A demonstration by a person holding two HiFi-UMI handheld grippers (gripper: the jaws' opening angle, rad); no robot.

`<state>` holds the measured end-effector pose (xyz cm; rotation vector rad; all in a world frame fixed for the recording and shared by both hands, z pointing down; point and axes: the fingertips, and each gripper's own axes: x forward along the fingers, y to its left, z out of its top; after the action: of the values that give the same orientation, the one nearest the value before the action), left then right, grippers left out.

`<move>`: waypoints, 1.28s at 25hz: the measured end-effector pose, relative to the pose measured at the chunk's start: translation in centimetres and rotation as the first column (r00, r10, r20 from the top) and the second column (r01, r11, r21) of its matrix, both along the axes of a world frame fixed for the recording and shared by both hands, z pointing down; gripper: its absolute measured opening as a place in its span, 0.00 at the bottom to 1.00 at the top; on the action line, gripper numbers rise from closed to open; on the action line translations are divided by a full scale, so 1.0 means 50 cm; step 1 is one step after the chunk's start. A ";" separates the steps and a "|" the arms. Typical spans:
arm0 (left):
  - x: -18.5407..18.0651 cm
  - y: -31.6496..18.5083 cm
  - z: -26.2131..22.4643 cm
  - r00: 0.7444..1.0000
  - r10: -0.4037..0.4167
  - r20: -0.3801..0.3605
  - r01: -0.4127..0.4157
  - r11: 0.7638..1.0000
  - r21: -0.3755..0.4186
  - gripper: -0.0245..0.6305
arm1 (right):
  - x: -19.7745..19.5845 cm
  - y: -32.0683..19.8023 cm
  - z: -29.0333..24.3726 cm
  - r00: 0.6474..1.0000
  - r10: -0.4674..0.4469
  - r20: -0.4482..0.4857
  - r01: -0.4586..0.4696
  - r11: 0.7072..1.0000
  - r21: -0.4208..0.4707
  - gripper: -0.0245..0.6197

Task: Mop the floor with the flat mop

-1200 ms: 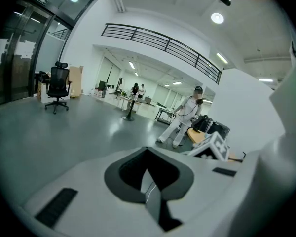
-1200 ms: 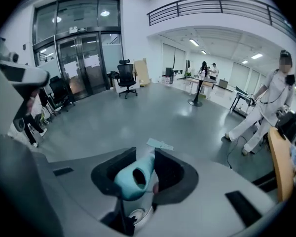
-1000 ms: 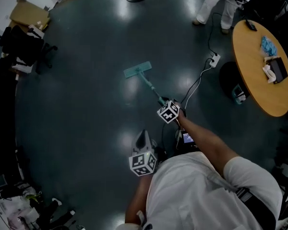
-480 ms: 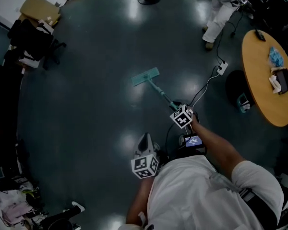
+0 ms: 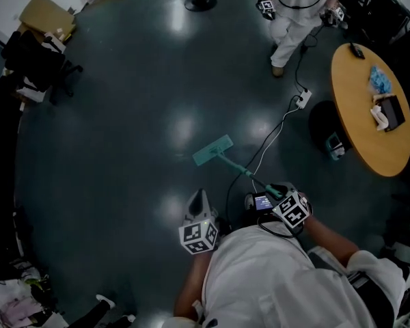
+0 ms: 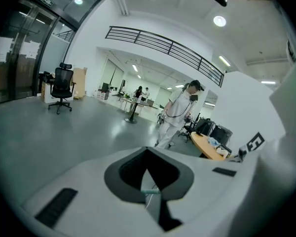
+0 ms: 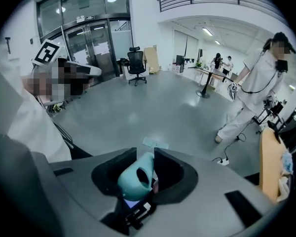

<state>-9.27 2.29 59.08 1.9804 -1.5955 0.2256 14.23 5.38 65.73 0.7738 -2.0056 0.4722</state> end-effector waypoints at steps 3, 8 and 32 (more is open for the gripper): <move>0.008 0.006 0.011 1.000 -0.004 -0.005 0.004 1.000 -0.011 0.04 | -0.011 -0.017 0.016 0.999 0.006 0.043 -0.006 1.000 0.018 0.22; -0.003 0.009 0.015 1.000 -0.027 -0.005 0.027 1.000 -0.012 0.04 | -0.076 -0.091 0.068 0.999 -0.028 0.027 0.027 0.999 0.040 0.22; -0.111 -0.013 0.000 0.991 -0.136 -0.009 0.135 0.990 -0.025 0.04 | -0.336 -0.418 0.217 0.993 -0.096 -0.068 0.103 0.990 0.099 0.22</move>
<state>-14.82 1.62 59.08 1.8428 -1.7043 0.1798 -2.55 -15.53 76.59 0.7379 -2.0109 0.2856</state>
